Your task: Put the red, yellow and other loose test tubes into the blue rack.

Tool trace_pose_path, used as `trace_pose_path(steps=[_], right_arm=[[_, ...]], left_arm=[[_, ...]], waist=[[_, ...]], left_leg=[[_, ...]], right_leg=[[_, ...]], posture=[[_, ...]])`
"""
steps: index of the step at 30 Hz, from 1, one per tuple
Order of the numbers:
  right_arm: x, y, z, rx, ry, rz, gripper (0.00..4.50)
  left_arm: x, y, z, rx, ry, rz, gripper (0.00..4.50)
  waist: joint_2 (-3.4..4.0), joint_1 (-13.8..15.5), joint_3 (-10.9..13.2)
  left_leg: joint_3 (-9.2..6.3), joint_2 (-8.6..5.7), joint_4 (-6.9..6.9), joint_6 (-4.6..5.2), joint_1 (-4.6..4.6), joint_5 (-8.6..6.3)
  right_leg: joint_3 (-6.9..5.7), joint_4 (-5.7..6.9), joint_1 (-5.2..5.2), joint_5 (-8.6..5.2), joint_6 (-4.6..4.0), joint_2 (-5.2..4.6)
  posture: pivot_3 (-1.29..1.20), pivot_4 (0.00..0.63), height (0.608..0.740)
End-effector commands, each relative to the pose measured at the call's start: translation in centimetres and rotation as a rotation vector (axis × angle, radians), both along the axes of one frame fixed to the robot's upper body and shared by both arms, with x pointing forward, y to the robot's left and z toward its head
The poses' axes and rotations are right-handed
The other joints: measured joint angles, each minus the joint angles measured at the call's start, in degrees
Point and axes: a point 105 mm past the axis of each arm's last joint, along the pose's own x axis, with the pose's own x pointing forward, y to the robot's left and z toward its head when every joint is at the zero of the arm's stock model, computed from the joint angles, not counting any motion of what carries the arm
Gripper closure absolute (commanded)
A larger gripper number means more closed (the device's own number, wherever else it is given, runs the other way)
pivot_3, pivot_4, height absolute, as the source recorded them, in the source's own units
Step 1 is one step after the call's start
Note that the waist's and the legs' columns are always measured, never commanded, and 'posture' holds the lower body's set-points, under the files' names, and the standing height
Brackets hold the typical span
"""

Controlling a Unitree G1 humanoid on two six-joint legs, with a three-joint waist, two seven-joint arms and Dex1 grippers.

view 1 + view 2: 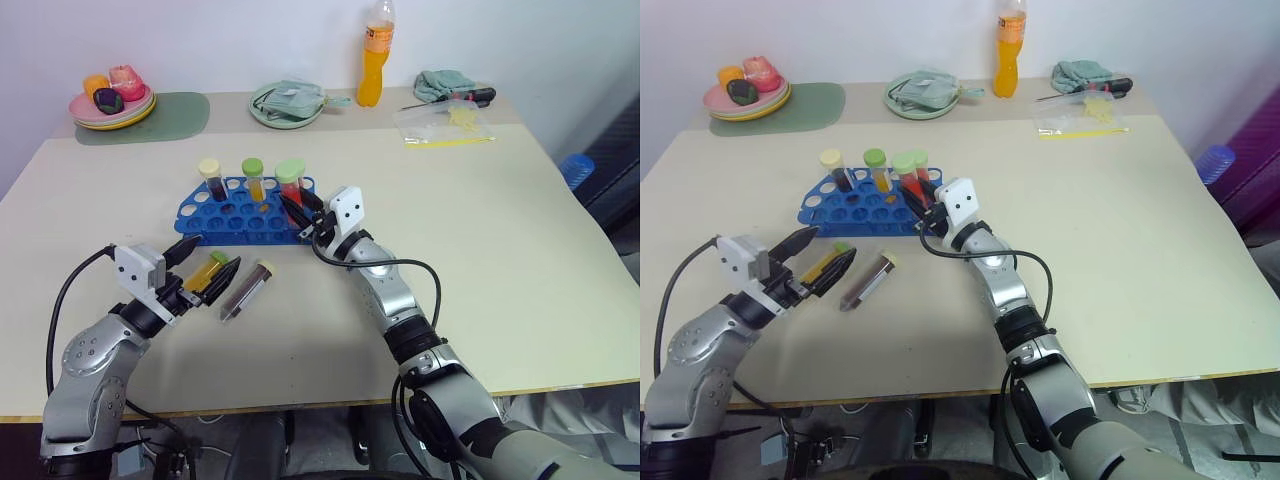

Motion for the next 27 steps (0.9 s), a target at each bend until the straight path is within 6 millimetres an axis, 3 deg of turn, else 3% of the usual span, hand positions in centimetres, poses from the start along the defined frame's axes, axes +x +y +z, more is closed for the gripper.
trace_pose_path(steps=[1, 14, 18, 22, 27], right_arm=[[-0.1, 0.6, -0.2, -0.004, 0.007, 0.0, 3.77], [0.9, 0.2, -0.4, 0.012, 0.02, -0.049, 3.77], [-0.1, 0.0, 0.8, 0.037, -0.044, -0.006, 1.79], [-1.0, -1.4, 3.0, 0.062, -0.131, -0.018, 0.01], [-3.2, -6.2, 5.8, 0.021, -0.187, 0.008, 0.01]], left_arm=[[-0.3, 0.4, 1.0, 0.017, -0.052, 0.01, 0.0], [-0.2, -0.6, 1.7, 0.015, -0.059, 0.01, 0.0], [-0.1, 0.0, 1.7, 0.012, -0.051, 0.031, 0.0], [-0.1, -0.2, 2.0, 0.059, -0.044, 0.035, 0.0], [-0.2, -1.3, 3.6, 0.107, -0.01, 0.01, 0.0]], waist=[[0.0, 0.0, 0.0], [0.01, 0.01, 0.0], [0.02, 0.06, 0.0], [0.02, 0.14, 0.01], [0.02, 0.56, 0.01]], left_leg=[[0.0, 0.0, 0.0, 0.0, 0.0, 0.0], [-0.01, 0.01, 0.0, -0.02, 0.02, 0.01], [-0.01, 0.01, 0.0, -0.02, 0.02, 0.01], [-0.01, 0.01, -0.01, -0.02, 0.0, 0.01], [-0.06, -0.03, 0.0, -0.02, -0.02, 0.01]], right_leg=[[0.0, 0.0, 0.0, 0.0, 0.0, 0.0], [0.0, 0.0, 0.01, 0.02, -0.03, 0.0], [0.0, 0.0, 0.01, 0.02, -0.03, 0.0], [0.0, 0.0, 0.0, 0.02, -0.03, 0.0], [0.0, -0.02, 0.04, 0.02, -0.03, -0.04]], posture=[[0.0, 0.15, 0.74], [0.0, 0.15, 0.74], [0.0, 0.15, 0.74], [0.0, 0.15, 0.74], [0.0, 0.15, 0.74]])
